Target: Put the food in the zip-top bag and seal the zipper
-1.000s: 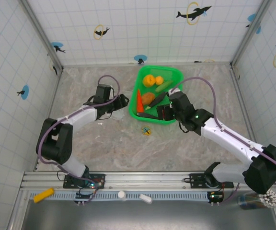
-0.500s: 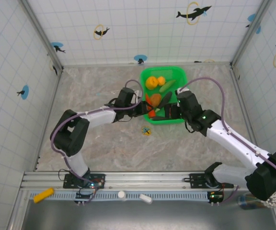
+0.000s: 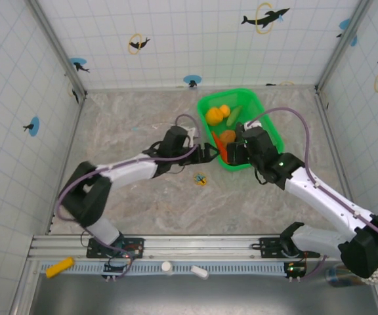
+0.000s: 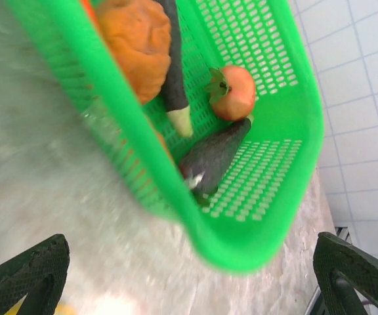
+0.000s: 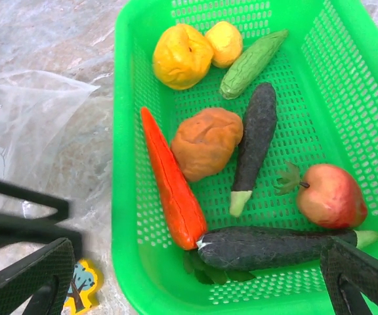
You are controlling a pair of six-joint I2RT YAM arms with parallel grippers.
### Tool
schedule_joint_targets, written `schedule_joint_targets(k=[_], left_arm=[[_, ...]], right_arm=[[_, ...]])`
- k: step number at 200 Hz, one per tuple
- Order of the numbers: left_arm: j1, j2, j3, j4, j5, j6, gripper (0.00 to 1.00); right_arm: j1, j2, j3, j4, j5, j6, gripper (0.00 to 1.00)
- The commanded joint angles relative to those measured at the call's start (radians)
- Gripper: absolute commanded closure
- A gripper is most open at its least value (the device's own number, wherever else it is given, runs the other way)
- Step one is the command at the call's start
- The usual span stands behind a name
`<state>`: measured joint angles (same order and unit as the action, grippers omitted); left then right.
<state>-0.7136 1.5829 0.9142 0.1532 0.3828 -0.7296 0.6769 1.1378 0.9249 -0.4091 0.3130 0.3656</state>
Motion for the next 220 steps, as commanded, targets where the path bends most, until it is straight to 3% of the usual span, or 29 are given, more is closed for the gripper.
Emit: schedule_joint_targets(k=[1, 24, 47, 80, 112, 125, 144, 165, 196, 220], left_arm=[[0.088, -0.197, -0.081, -0.127, -0.082, 0.052, 0.03], [0.206, -0.395, -0.193, -0.193, -0.135, 0.05, 0.03], [0.315, -0.499, -0.21, -0.331, -0.225, 0.041, 0.02], [0.322, -0.678, -0.214, -0.419, -0.383, 0.021, 0.02], [0.321, -0.814, -0.2, -0.498, -0.484, 0.048, 0.03], [0.322, -0.841, -0.191, -0.522, -0.504, 0.069, 0.03], [0.322, -0.85, -0.169, -0.558, -0.522, 0.103, 0.03], [0.322, -0.859, -0.167, -0.567, -0.531, 0.132, 0.03], [0.322, -0.861, -0.17, -0.559, -0.532, 0.153, 0.03], [0.322, -0.852, -0.164, -0.555, -0.541, 0.167, 0.03]], right_arm=[[0.009, 0.08, 0.102, 0.029, -0.049, -0.03, 0.0], [0.028, 0.247, 0.177, 0.062, -0.191, -0.012, 0.05], [0.057, 0.46, 0.254, 0.111, -0.267, 0.038, 0.1], [0.129, 0.741, 0.481, 0.108, -0.296, 0.106, 0.12], [0.121, 0.941, 0.656, 0.138, -0.337, 0.205, 0.19], [0.12, 1.004, 0.737, 0.11, -0.297, 0.216, 0.21], [0.119, 1.036, 0.801, 0.065, -0.228, 0.212, 0.23], [0.115, 0.987, 0.744, 0.071, -0.143, 0.169, 0.23], [0.077, 0.974, 0.7, 0.024, -0.163, 0.154, 0.22], [0.052, 0.961, 0.675, -0.01, -0.044, 0.115, 0.22]])
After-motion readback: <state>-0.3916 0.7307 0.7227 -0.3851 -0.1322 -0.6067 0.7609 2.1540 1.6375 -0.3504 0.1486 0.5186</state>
